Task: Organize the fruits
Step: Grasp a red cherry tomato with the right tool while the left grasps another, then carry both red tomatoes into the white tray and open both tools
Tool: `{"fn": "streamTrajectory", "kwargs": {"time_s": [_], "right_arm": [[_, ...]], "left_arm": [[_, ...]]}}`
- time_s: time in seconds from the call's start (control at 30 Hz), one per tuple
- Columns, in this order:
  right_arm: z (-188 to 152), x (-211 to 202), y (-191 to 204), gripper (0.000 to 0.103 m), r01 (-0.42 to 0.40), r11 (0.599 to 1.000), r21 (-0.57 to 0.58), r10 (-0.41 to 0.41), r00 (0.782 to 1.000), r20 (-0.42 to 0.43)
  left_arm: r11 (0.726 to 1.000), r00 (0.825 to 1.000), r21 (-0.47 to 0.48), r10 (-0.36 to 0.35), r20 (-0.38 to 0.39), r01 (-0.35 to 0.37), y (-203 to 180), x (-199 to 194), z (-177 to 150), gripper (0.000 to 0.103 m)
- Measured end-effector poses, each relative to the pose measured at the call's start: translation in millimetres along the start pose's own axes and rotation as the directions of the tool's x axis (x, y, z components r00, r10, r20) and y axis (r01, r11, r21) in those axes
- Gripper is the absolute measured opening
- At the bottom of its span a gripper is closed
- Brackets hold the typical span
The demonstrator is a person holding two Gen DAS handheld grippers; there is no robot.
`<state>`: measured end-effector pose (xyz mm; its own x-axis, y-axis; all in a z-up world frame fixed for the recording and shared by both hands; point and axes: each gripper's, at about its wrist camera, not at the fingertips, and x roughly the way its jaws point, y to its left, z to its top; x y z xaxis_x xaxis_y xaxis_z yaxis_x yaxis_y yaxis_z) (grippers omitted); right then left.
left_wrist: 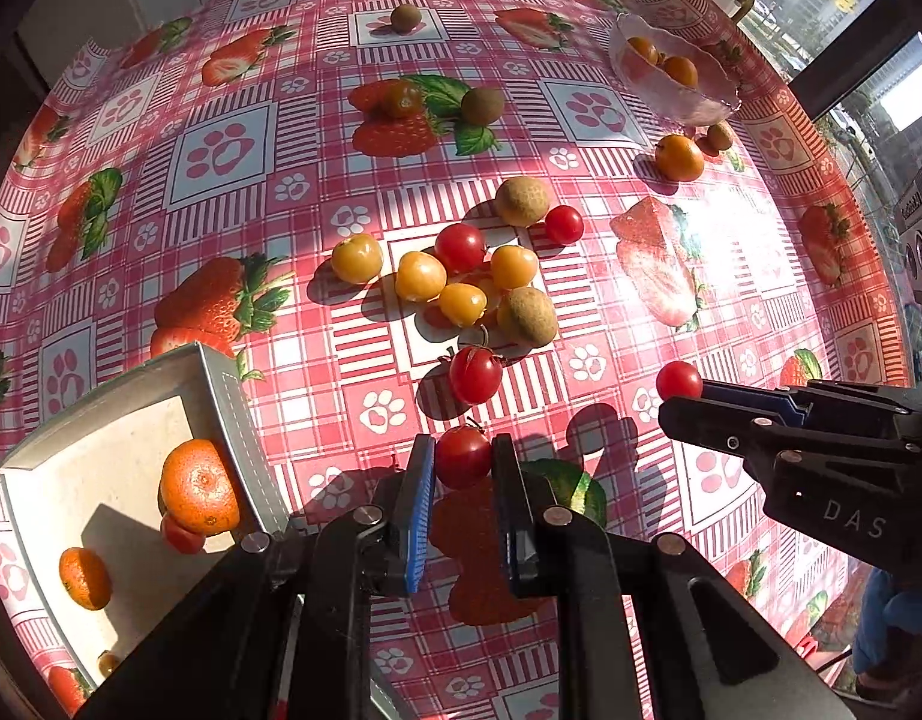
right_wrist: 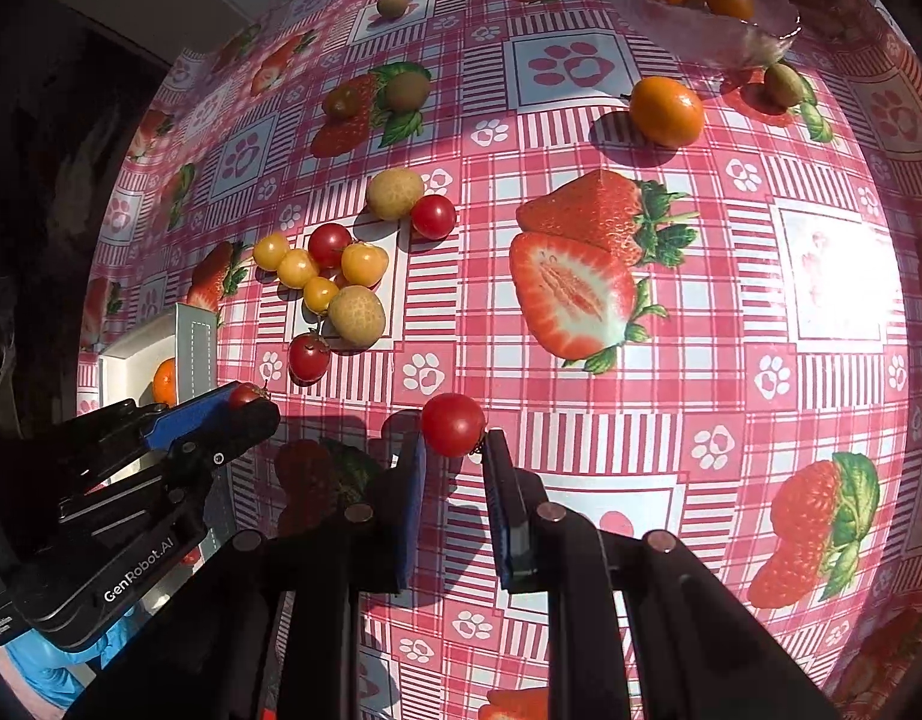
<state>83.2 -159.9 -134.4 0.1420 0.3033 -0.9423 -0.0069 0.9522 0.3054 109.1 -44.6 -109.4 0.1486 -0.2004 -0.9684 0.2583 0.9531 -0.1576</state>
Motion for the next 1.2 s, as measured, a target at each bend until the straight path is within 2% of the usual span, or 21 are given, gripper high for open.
{"fn": "streamTrajectory", "kwargs": {"time_s": [0.13, 0.47, 0.87, 1.2], "right_arm": [[-16, -6, 6, 0.021, 0.0, 1.0, -0.01, 0.0, 1.0, -0.007], [-44, -24, 32, 0.022, -0.002, 0.999, -0.049, 0.001, 1.0, -0.011], [-60, -32, 91, 0.022, -0.014, 0.989, -0.147, 0.012, 1.0, -0.01], [-64, -24, 143, 0.022, -0.024, 0.968, -0.248, 0.017, 0.999, -0.029]], "left_arm": [[1.0, 1.0, -0.01, -0.008, 0.01, 0.008, 0, -13, -19, 0.02], [0.998, 1.0, -0.066, -0.001, 0.029, 0.003, 24, -45, -41, 0.02], [0.989, 0.996, -0.15, 0.03, 0.087, -0.016, 62, -78, -72, 0.02], [0.973, 0.994, -0.23, 0.06, 0.093, -0.037, 103, -92, -112, 0.02]]}}
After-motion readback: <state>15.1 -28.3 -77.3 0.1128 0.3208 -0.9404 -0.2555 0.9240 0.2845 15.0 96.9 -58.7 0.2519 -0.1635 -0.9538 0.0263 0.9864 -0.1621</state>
